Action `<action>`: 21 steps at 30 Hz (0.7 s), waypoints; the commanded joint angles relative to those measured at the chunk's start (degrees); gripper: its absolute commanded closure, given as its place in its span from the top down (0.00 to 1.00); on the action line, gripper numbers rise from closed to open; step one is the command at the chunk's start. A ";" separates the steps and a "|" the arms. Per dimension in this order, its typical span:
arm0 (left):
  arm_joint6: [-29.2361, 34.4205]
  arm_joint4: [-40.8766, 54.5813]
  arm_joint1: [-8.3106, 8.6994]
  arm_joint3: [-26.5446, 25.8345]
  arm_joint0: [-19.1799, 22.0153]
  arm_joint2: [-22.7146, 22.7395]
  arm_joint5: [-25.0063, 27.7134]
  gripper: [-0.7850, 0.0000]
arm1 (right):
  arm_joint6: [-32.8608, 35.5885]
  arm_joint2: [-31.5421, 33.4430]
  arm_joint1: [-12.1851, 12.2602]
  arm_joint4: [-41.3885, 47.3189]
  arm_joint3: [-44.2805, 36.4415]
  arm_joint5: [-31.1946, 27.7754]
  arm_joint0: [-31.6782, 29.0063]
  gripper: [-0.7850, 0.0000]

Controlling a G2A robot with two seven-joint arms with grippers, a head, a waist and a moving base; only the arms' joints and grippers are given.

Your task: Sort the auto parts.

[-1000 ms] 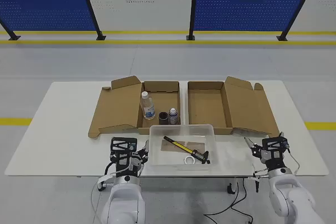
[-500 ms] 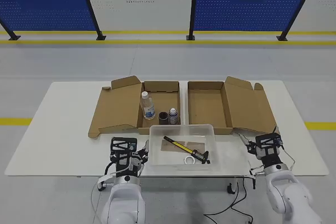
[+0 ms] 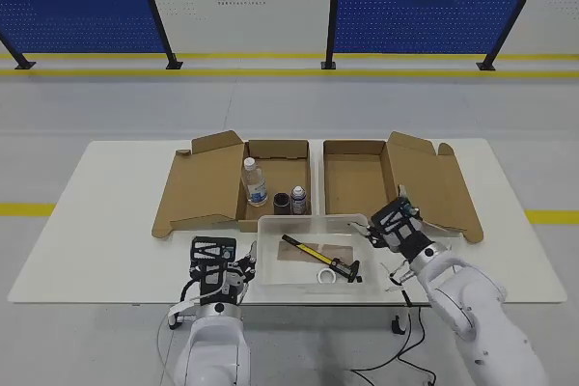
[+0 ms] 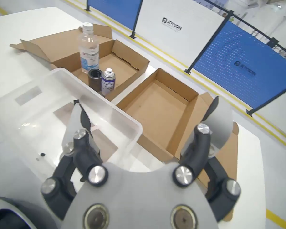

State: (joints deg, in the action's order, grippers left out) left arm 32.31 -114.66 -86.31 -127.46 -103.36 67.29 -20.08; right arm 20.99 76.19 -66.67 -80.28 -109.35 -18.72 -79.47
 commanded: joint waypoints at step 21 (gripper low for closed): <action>0.00 0.00 0.00 0.00 0.00 0.00 0.00 1.00 | 37.05 -10.99 -1.23 16.57 13.27 -14.33 22.50 1.00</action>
State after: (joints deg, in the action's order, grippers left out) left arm 32.31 -114.66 -86.31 -127.46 -103.36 67.29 -20.08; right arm 57.45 65.61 -67.85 -64.18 -96.89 -33.35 -57.15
